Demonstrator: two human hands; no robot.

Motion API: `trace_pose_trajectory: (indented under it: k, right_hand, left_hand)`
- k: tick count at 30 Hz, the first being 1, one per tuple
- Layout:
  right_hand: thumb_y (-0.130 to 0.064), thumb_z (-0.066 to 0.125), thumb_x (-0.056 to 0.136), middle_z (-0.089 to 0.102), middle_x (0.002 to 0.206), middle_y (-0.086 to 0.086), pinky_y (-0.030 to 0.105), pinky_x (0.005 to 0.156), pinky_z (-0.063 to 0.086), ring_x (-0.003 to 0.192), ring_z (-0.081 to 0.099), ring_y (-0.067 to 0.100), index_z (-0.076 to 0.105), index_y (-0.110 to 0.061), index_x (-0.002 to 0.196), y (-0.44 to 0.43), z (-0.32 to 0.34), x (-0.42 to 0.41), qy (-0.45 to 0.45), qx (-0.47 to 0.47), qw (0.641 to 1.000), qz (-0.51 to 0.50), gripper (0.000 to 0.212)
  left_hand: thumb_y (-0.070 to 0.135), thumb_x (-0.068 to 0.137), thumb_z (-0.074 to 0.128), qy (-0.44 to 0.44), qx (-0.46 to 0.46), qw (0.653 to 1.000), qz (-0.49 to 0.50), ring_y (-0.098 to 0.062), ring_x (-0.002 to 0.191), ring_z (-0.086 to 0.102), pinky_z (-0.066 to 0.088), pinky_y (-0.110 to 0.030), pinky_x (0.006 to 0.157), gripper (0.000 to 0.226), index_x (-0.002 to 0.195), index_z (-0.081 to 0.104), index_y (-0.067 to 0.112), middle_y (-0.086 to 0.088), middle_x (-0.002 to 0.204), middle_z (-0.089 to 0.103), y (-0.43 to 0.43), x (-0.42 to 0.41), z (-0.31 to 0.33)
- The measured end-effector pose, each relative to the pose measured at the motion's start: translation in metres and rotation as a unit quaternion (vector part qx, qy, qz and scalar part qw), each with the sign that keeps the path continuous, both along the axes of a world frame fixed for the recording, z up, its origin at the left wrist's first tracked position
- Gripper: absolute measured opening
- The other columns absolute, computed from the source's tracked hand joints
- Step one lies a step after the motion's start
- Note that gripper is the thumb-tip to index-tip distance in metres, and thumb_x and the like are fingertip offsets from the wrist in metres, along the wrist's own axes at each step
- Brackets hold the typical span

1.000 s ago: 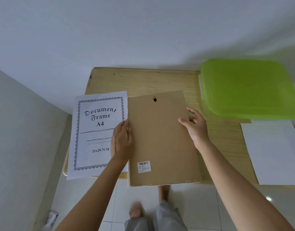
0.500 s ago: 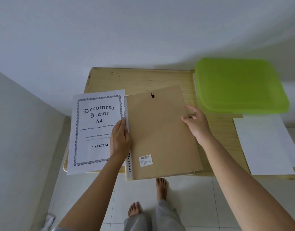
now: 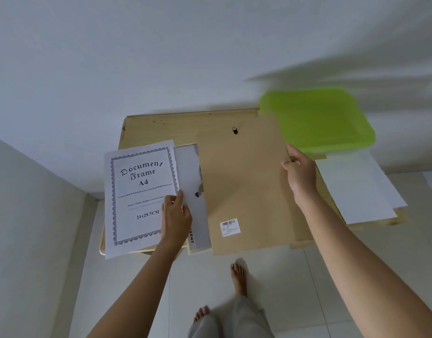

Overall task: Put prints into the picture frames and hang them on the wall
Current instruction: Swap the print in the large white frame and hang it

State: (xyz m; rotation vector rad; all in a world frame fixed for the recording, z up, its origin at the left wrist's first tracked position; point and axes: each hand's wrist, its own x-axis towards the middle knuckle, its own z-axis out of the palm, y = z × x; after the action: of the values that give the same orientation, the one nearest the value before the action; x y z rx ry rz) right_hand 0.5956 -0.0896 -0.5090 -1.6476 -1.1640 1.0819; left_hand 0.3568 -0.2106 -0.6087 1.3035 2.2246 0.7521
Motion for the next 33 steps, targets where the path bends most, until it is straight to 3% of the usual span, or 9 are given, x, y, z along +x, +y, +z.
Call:
trace_pose_trajectory:
  k: [3, 6, 11, 15, 22, 25, 29, 33]
  right_hand:
    - [0.006, 0.047, 0.085, 0.058, 0.103, -0.004, 0.016, 0.084, 0.037, 0.097, 0.053, 0.008, 0.053, -0.014, 0.129, -0.031, -0.001, 0.027, 0.03, -0.022, 0.998, -0.054, 0.048]
    - [0.005, 0.047, 0.085, 0.056, 0.122, -0.003, 0.018, 0.092, 0.035, 0.113, 0.053, 0.012, 0.053, -0.015, 0.129, -0.058, -0.013, 0.053, 0.035, -0.05, 0.993, -0.099, 0.049]
    - [0.007, 0.045, 0.085, 0.05, 0.136, 0.002, 0.02, 0.094, 0.033, 0.124, 0.046, 0.015, 0.054, -0.014, 0.128, -0.078, -0.032, 0.091, 0.044, -0.085, 0.98, -0.174, 0.049]
    - [0.007, 0.042, 0.085, 0.048, 0.139, 0.001, 0.019, 0.095, 0.032, 0.128, 0.043, 0.015, 0.053, -0.015, 0.129, -0.074, -0.043, 0.115, 0.035, -0.102, 0.974, -0.199, 0.051]
    - [0.002, 0.041, 0.089, 0.045, 0.142, 0.002, 0.024, 0.103, 0.034, 0.128, 0.043, 0.018, 0.048, -0.016, 0.134, -0.055, -0.06, 0.136, -0.012, -0.121, 0.982, -0.142, 0.049]
    - [-0.006, 0.045, 0.092, 0.046, 0.14, 0.003, 0.025, 0.095, 0.034, 0.129, 0.043, 0.02, 0.047, -0.017, 0.134, -0.049, -0.064, 0.132, -0.094, -0.108, 0.985, -0.092, 0.044]
    - [-0.014, 0.055, 0.09, 0.047, 0.136, 0.014, 0.036, 0.101, 0.038, 0.124, 0.046, 0.028, 0.043, -0.012, 0.137, -0.041, -0.069, 0.126, -0.182, -0.102, 0.977, -0.044, 0.049]
    - [-0.018, 0.059, 0.089, 0.043, 0.134, 0.019, 0.039, 0.102, 0.037, 0.122, 0.045, 0.033, 0.041, -0.008, 0.137, -0.039, -0.075, 0.12, -0.223, -0.102, 0.969, -0.028, 0.053]
  left_hand:
    - [0.004, 0.093, 0.044, 0.0, 0.015, 1.0, -0.008, -0.033, 0.096, 0.045, 0.042, -0.037, 0.084, 0.044, 0.137, 0.04, 0.002, -0.017, 0.102, 0.045, -0.01, 0.002, -0.006]
    - [0.003, 0.095, 0.043, -0.006, 0.023, 1.0, 0.001, -0.03, 0.092, 0.045, 0.041, -0.034, 0.083, 0.043, 0.138, 0.039, 0.0, -0.016, 0.102, 0.045, -0.011, 0.002, -0.004]
    - [-0.003, 0.094, 0.039, -0.019, 0.032, 0.996, 0.082, -0.037, 0.102, 0.044, 0.039, -0.04, 0.087, 0.042, 0.135, 0.042, 0.0, -0.022, 0.108, 0.045, -0.009, -0.005, -0.003]
    - [-0.002, 0.093, 0.037, -0.017, 0.028, 0.993, 0.115, -0.035, 0.105, 0.043, 0.037, -0.036, 0.082, 0.043, 0.135, 0.045, 0.006, -0.02, 0.111, 0.045, -0.011, -0.012, -0.004]
    - [-0.004, 0.092, 0.037, -0.032, 0.038, 0.986, 0.157, -0.033, 0.107, 0.044, 0.036, -0.036, 0.087, 0.044, 0.133, 0.049, 0.006, -0.018, 0.111, 0.046, -0.014, -0.008, -0.006]
    - [-0.004, 0.092, 0.036, -0.038, 0.045, 0.985, 0.163, -0.033, 0.106, 0.044, 0.035, -0.033, 0.086, 0.043, 0.133, 0.048, 0.005, -0.018, 0.111, 0.047, -0.016, -0.004, -0.006]
    - [-0.005, 0.092, 0.036, -0.05, 0.055, 0.982, 0.172, -0.031, 0.111, 0.042, 0.033, -0.031, 0.092, 0.044, 0.134, 0.047, 0.003, -0.017, 0.116, 0.047, -0.02, 0.003, -0.006]
    - [-0.005, 0.092, 0.036, -0.064, 0.06, 0.979, 0.186, -0.027, 0.115, 0.043, 0.033, -0.027, 0.093, 0.044, 0.134, 0.046, 0.004, -0.014, 0.121, 0.048, -0.024, 0.008, -0.005]
